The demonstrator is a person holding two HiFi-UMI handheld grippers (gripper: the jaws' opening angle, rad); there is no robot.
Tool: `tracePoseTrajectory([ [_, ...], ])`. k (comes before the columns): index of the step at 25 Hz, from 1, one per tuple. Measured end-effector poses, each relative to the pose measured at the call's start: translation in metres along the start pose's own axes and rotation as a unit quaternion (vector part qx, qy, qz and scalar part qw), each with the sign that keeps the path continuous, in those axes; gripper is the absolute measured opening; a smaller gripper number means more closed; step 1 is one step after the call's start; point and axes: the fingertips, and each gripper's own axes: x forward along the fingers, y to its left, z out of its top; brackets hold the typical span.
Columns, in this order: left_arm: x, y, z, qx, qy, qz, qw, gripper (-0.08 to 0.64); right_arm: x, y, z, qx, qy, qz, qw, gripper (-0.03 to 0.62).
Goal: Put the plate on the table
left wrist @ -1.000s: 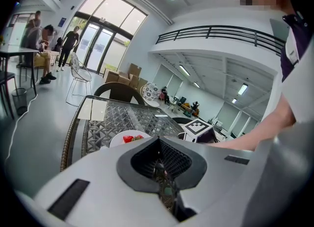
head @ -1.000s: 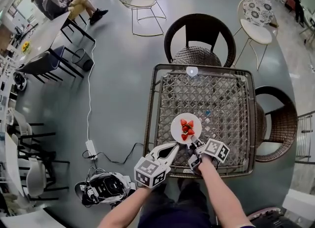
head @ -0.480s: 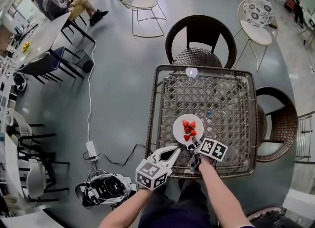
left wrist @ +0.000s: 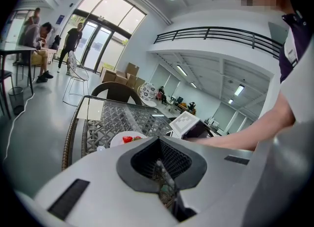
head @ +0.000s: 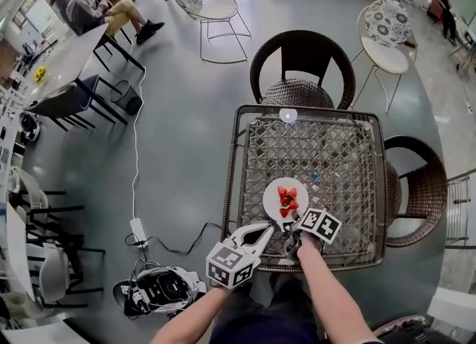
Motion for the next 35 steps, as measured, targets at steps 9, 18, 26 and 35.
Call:
tracePoseTrajectory([
  [9,-0.002,-0.003,0.004,0.003,-0.002,-0.008,1.0,0.006,-0.007,-0.011,0.006,-0.063,-0.012,-0.056,0.996,0.074],
  [18,-0.001,-0.008,0.026,0.023,-0.01,-0.021,0.9995,0.006,-0.058,0.03,0.034,-0.179,-0.089,0.054,0.978,0.006],
  [26,0.0,-0.026,0.054,0.053,-0.021,-0.038,0.9977,0.006,-0.124,0.086,0.053,-0.292,-0.188,0.133,0.928,0.005],
  [35,-0.011,-0.05,0.089,0.081,-0.05,-0.048,0.9943,0.006,-0.203,0.141,0.052,-0.372,-0.27,0.187,0.868,0.005],
])
